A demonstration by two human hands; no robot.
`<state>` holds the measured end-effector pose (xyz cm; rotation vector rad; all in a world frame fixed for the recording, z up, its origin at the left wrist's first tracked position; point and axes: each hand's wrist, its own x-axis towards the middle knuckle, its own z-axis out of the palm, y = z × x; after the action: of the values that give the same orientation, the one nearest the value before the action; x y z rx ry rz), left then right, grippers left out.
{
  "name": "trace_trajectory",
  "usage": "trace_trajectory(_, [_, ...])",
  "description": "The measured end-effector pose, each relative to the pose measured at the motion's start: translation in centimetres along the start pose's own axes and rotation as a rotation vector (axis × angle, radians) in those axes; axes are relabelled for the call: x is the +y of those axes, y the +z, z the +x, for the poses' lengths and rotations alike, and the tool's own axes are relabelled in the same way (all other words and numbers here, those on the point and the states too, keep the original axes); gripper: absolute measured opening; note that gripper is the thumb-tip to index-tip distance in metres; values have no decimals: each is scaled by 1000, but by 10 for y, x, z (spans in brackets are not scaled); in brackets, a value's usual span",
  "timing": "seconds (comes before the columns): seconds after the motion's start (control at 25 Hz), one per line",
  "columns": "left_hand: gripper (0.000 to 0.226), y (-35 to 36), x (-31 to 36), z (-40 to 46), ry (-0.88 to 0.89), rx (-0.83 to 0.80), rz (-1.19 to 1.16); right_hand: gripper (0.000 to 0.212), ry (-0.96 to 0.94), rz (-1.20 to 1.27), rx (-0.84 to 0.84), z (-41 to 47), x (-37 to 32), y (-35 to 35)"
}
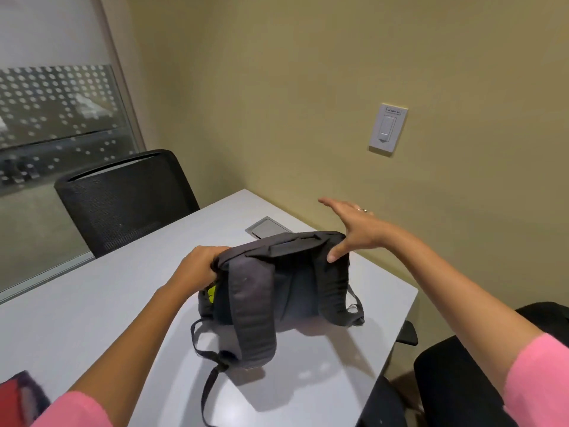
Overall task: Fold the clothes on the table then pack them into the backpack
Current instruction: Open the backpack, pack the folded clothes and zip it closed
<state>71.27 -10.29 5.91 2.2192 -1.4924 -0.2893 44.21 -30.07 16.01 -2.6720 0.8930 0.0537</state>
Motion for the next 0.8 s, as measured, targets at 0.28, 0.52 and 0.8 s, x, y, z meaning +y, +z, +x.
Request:
trace_trajectory(0.28, [51,-11,-71,-61,35,-129,68,57,-267,170,31,-25,-54,100])
trace_trajectory(0.52, [67,-33,-57,-63,-136,-161,29,56,-518,-58,448,-60,-65,172])
trace_trajectory(0.8, [45,40,17,-89,78,-370,-16,41,-664,-159,551,-86,-72,239])
